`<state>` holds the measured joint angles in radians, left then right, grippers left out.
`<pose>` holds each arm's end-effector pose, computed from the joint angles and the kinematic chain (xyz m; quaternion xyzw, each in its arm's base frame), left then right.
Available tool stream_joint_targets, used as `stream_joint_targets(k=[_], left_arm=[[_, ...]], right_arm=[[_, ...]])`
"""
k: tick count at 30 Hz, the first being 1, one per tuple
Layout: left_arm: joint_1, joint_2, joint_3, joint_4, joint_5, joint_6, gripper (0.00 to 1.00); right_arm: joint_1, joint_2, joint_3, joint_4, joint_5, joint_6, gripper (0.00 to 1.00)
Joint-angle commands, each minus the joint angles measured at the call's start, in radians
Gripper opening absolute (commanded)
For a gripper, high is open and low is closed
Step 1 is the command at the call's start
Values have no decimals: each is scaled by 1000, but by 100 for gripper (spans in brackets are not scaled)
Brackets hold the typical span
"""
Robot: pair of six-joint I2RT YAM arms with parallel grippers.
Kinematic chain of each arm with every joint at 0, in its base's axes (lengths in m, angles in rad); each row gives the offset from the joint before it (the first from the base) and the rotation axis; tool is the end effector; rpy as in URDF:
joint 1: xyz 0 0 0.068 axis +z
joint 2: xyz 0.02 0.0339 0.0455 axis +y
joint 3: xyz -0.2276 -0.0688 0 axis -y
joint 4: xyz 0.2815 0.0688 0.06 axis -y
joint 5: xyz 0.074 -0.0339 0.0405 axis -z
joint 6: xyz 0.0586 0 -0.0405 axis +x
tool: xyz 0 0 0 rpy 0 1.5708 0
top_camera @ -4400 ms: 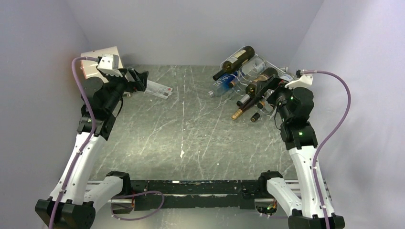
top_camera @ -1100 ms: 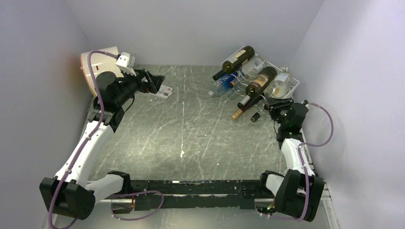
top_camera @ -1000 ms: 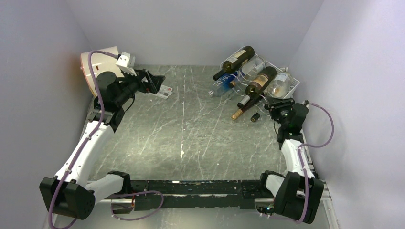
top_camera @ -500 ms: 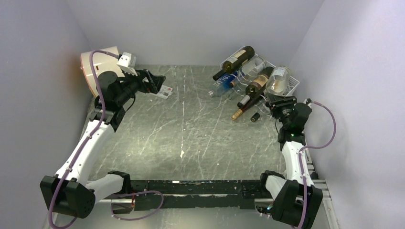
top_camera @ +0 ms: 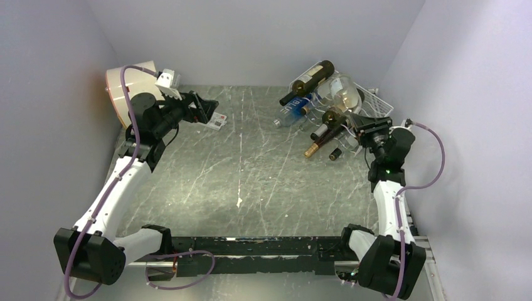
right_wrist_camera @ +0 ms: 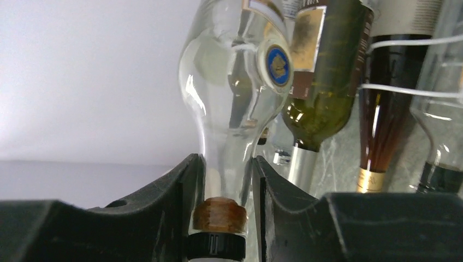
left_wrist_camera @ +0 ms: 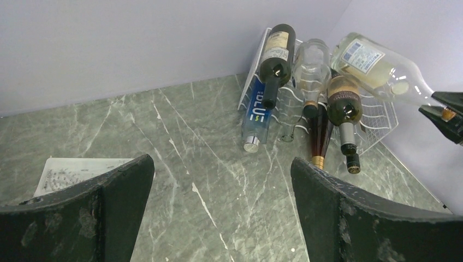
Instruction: Take the wine bottle off the wine rack
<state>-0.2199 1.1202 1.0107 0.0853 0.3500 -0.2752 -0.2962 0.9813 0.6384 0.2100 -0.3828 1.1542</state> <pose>0.3238 -0.0930 0.3441 0.1021 0.7078 -0.2893 0.6363 0.2990 -0.0684 0.2475 0.3962 0.6360 0.3991 0.5284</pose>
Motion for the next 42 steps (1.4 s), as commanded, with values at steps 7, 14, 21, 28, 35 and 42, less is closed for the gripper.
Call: stream_joint_targets(k=[7, 14, 21, 28, 35, 42], left_arm=[[-6, 12, 31, 18, 45, -7, 99], [-7, 35, 42, 12, 80, -4, 99], [-16, 91, 57, 24, 170, -47, 99], [-17, 100, 62, 17, 169, -58, 99], [-18, 95, 64, 4, 146, -45, 99], [-18, 53, 69, -25, 67, -14, 99]], right_arm=[[5, 98, 116, 250, -171, 126, 0], [4, 148, 114, 281, -163, 152, 0], [4, 197, 126, 264, -199, 120, 0], [66, 245, 204, 112, -285, -46, 0], [268, 239, 278, -2, -229, -274, 0], [535, 300, 395, -25, -83, -510, 0]])
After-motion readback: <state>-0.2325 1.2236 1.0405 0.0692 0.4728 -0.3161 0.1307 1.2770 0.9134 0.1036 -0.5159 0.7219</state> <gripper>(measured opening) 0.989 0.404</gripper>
